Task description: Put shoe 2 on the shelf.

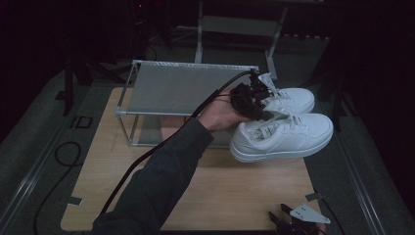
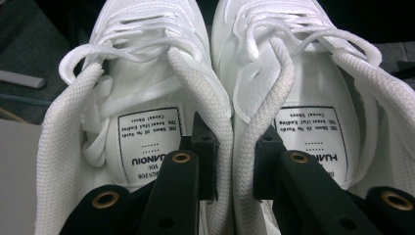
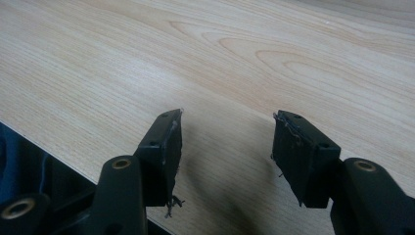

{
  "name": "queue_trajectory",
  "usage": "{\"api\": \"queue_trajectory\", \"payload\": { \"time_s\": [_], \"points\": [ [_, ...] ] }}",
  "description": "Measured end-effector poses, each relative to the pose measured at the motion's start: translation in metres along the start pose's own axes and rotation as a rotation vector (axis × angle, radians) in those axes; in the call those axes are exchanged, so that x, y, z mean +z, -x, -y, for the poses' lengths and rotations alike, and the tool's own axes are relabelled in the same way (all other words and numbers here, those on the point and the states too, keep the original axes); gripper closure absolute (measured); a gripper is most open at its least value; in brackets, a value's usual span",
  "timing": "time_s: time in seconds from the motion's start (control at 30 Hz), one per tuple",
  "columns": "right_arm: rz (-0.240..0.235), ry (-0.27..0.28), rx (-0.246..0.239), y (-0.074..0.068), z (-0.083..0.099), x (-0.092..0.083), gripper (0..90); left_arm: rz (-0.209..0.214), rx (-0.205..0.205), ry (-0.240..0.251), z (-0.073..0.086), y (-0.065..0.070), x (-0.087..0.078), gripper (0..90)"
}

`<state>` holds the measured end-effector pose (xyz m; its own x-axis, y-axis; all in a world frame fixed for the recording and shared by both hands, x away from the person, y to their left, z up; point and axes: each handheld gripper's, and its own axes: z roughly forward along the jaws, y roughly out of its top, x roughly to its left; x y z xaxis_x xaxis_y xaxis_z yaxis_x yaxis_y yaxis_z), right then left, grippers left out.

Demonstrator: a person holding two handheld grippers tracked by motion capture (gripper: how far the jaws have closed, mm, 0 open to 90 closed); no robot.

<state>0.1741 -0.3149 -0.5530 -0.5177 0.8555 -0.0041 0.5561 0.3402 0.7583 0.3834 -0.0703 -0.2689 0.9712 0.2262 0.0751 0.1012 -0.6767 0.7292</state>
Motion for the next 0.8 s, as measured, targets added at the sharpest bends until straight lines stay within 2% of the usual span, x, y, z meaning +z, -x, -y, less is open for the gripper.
{"api": "queue_trajectory", "payload": {
  "time_s": [0.23, 0.53, 0.8],
  "points": [
    [0.001, 0.0, 0.001, 0.0, 0.0, 0.0, 43.7, -0.025, -0.036, 0.007, 0.001, -0.01, -0.004, 77.6],
    [0.001, 0.001, 0.002, 0.0, 0.0, 0.0, 43.7, -0.054, -0.074, -0.008, 0.003, -0.023, -0.006, 77.5],
    [0.0, 0.002, 0.003, 0.0, 0.0, 0.0, 43.7, -0.103, -0.087, -0.031, 0.004, -0.029, -0.007, 77.5]
  ]
}}
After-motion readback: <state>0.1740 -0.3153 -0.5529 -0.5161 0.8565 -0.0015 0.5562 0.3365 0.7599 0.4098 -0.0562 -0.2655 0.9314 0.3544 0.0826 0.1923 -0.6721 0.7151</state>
